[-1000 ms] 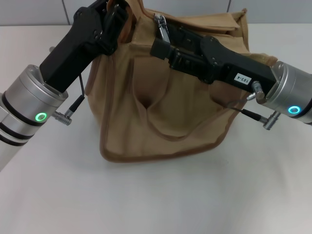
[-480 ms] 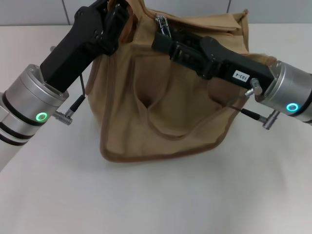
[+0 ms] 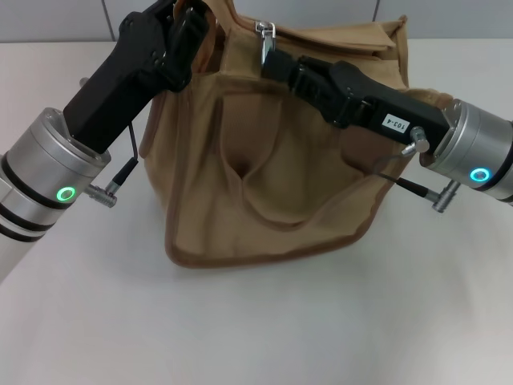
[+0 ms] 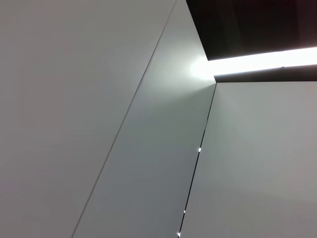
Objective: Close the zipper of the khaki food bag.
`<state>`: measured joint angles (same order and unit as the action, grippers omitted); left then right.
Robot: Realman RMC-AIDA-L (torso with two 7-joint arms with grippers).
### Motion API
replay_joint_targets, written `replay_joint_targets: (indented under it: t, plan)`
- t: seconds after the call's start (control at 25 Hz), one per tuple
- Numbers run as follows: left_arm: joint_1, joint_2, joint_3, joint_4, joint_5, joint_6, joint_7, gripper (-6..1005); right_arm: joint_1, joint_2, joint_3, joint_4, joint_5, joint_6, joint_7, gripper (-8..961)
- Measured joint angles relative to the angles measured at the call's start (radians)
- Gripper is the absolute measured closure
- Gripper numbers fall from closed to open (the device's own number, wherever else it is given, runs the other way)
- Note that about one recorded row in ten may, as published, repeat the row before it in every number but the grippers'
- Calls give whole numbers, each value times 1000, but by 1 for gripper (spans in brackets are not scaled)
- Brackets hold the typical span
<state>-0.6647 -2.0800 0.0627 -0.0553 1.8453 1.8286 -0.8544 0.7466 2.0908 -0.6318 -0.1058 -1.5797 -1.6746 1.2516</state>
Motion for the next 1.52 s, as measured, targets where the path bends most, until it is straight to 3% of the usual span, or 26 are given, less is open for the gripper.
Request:
replay_joint_targets:
  t: [0.36,0.92,1.52]
  plan:
    - [4,0,-1,0,0,0,0,936,-12,0,7,-3,2,0,1,952]
    - [21,2,-8,4,-7,1,0,935,-54,-7,9,-23,38,2,5,954]
    - [46,6,-45,14,-8,1,0,934,-143,-10,17,-137,72,20,105,953]
